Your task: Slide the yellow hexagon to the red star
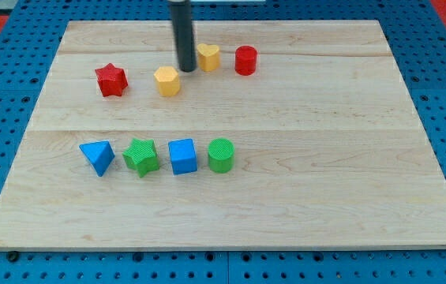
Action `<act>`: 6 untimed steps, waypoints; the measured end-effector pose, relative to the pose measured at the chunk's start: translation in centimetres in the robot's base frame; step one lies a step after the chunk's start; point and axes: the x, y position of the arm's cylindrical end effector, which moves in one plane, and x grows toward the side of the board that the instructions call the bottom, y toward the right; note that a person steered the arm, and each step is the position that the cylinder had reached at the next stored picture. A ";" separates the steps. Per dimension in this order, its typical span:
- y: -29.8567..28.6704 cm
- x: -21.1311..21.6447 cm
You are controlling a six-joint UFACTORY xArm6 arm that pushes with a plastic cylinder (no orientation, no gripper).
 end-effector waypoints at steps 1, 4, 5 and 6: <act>1.5 2.5; -7.0 3.8; -6.0 4.7; -3.6 8.8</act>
